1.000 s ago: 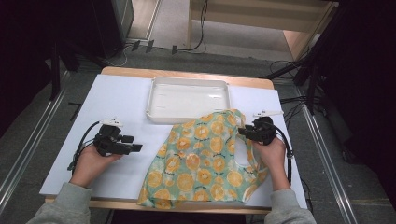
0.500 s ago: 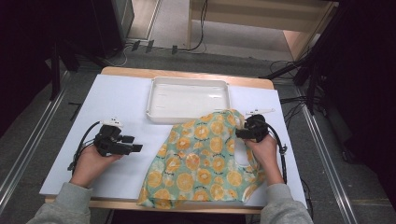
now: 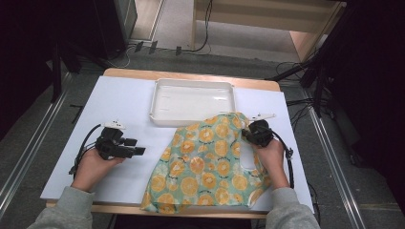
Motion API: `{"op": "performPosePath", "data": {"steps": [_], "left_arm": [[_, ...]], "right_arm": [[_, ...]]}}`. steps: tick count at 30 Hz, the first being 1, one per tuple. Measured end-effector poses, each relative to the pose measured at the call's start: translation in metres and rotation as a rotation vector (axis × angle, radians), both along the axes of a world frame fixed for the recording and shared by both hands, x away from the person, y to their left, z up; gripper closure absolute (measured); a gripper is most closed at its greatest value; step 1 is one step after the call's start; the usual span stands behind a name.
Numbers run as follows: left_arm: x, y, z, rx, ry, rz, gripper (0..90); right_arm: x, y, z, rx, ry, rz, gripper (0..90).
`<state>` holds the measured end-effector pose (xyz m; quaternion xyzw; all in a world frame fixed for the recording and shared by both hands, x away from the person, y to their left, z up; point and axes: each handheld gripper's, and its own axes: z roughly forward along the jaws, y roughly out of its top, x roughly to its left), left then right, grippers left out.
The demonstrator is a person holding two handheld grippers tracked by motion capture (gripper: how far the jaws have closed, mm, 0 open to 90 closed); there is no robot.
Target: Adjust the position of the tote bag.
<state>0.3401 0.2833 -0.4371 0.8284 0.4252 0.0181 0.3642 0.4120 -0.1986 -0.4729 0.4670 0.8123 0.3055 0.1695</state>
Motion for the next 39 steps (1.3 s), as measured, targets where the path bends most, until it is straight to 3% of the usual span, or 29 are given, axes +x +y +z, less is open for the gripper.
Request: {"op": "performPosePath", "data": {"steps": [2,4,8,9,12,18,22,34,39], "left_arm": [[0.0,0.0,0.0,0.0,-0.002,-0.001,40.5],[0.0,0.001,0.001,-0.005,-0.004,-0.001,40.5],[0.0,0.001,0.001,-0.001,-0.001,0.001,40.5],[0.0,0.001,0.001,-0.003,-0.003,0.003,40.5],[0.0,0.001,0.001,-0.01,-0.003,0.005,40.5],[-0.001,0.002,0.002,-0.014,-0.004,0.007,40.5],[-0.001,0.001,0.002,-0.021,-0.01,0.005,40.6],[-0.004,-0.001,0.005,-0.043,-0.024,0.004,40.5],[-0.005,-0.001,0.007,-0.051,-0.03,0.002,40.5]], "right_arm": [[0.002,-0.002,0.003,0.027,0.055,-0.007,90.0],[0.001,-0.006,0.006,0.037,0.08,-0.008,90.0],[-0.004,-0.014,0.018,0.086,0.072,-0.007,90.0],[-0.01,-0.017,0.027,0.115,0.065,-0.008,90.0],[-0.018,-0.016,0.035,0.109,0.062,0.012,90.0],[-0.049,-0.001,0.071,0.155,0.021,0.082,90.0],[-0.063,0.01,0.087,0.161,0.008,0.109,90.0],[-0.082,0.041,0.105,0.206,0.017,0.185,90.0],[-0.091,0.063,0.113,0.214,0.007,0.241,90.0]]}}
